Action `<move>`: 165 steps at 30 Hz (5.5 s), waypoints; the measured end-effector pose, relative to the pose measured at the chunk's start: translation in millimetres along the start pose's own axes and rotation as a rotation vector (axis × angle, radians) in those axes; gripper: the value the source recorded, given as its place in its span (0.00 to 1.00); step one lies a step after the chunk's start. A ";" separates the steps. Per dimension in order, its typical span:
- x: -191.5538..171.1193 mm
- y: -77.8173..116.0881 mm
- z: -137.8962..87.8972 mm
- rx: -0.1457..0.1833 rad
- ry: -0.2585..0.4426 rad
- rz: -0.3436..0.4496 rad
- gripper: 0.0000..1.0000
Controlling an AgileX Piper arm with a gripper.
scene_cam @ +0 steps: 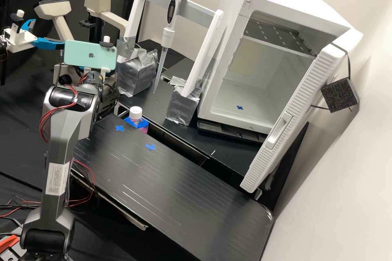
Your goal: Move the petri dish to the bench
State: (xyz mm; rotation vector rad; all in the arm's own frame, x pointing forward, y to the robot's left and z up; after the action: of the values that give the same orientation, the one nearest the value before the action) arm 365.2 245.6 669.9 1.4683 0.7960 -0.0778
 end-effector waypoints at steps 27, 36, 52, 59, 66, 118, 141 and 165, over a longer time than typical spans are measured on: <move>-131.1 -12.3 -17.7 -0.154 0.102 0.108 0.00; -195.0 -23.4 11.7 -0.150 0.056 0.168 0.00; -282.9 -32.4 67.8 -0.109 -0.097 0.250 0.00; -302.3 -23.8 77.5 -0.124 -0.112 0.314 0.00; -317.6 -15.8 101.7 -0.129 -0.250 0.336 0.00; -361.6 -5.6 118.2 -0.048 -0.414 0.425 0.00; -355.8 -8.0 118.3 -0.015 -0.377 0.399 1.00; -348.3 0.6 76.0 -0.119 -0.213 0.504 1.00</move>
State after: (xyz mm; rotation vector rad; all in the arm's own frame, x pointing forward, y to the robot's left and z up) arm 137.6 33.2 843.5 1.4783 0.2406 0.1894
